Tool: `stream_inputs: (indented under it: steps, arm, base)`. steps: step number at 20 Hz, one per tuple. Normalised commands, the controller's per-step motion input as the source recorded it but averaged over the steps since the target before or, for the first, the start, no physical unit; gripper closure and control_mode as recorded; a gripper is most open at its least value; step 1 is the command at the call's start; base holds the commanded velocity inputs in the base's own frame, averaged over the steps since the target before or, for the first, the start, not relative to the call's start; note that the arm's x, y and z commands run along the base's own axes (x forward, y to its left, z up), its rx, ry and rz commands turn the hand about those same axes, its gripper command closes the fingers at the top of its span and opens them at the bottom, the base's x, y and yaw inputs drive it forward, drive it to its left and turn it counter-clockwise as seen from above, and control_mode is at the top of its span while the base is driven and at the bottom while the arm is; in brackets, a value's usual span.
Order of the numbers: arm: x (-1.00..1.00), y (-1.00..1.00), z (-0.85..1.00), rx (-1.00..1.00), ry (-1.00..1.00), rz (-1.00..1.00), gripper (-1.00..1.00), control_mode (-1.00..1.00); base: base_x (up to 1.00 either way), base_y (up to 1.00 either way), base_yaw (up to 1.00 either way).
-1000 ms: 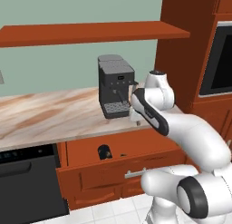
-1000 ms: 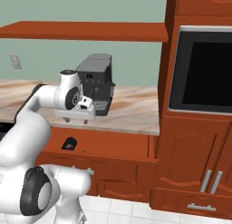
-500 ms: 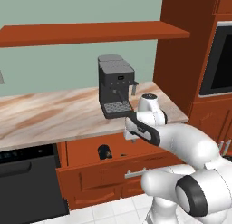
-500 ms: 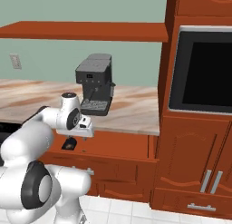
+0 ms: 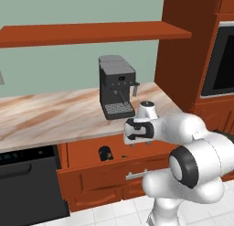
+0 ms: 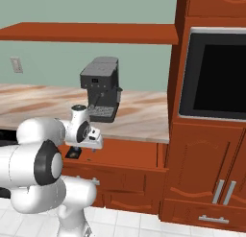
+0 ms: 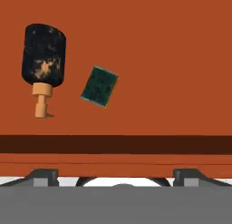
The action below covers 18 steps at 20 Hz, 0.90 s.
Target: Restock the sink supplies by placing the sponge and soap dispenser on the counter and next to the sink. Make sure the soap dispenser is upright.
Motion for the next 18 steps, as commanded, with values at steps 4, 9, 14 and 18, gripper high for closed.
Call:
stream_inputs:
  steps: [4, 9, 14, 18]
  arm:
    - [0.36, 0.00, -0.54, 0.00, 0.15, 0.00, -1.00, -1.00]
    - [0.15, 0.00, -0.46, 0.01, 0.10, 0.00, -1.00, -1.00]
    - [-0.04, 0.01, -0.65, 0.00, 0.14, 0.00, -1.00, -1.00]
    - [-0.39, 0.00, -0.60, 0.00, 0.12, 0.00, -1.00, -1.00]
  base:
    - [0.00, 0.00, 0.00]
    - [0.00, 0.00, 0.00]
    - [0.00, 0.00, 0.00]
    - [0.00, 0.00, 0.00]
